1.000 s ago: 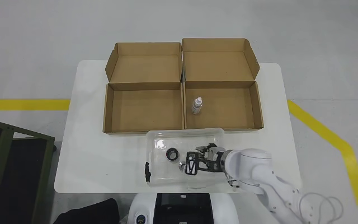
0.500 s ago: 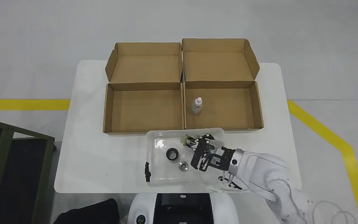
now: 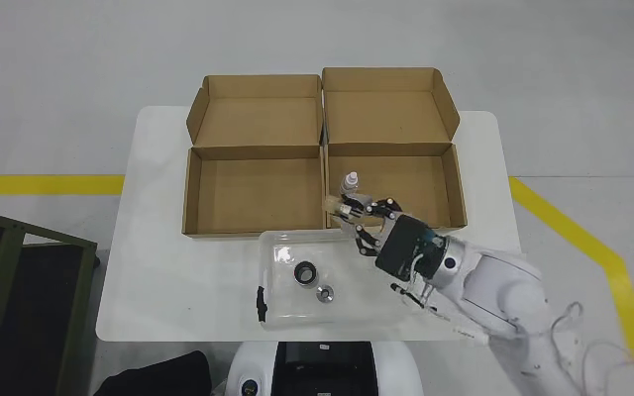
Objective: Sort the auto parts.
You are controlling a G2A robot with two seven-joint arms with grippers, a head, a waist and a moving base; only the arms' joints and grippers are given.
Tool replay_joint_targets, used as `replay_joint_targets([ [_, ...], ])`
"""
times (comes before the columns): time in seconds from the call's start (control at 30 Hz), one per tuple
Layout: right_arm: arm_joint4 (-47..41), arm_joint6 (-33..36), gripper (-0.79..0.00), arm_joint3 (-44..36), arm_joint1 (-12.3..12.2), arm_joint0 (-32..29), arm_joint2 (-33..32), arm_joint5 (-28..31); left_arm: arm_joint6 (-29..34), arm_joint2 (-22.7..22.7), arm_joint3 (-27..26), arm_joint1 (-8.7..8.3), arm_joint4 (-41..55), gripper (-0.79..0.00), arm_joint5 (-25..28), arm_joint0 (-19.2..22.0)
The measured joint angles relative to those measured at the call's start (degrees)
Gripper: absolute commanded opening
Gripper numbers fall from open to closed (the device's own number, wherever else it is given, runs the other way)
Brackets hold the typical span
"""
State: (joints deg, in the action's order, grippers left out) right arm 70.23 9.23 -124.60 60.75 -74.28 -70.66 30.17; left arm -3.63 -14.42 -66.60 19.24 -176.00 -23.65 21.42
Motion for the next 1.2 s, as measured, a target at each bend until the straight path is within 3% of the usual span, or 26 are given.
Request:
replay_joint_targets([
  [0.33, -4.5, -5.1, -0.785, -0.9, 0.5, 3.1, -2.4, -1.8, 0.0, 0.0, 0.0, 0.0, 0.0, 0.0, 0.0, 0.0],
  [0.93, -2.9, -10.9, -0.785, -2.1, 0.9, 3.6, -4.9, -2.9, 0.0, 0.0, 0.0, 0.0, 0.0, 0.0, 0.0, 0.0],
  [1.2, -2.4, -6.7, -0.785, 1.9, 0.9, 3.5, -3.9, -0.1, 0.0, 0.0, 0.0, 0.0, 0.0, 0.0, 0.0, 0.0],
])
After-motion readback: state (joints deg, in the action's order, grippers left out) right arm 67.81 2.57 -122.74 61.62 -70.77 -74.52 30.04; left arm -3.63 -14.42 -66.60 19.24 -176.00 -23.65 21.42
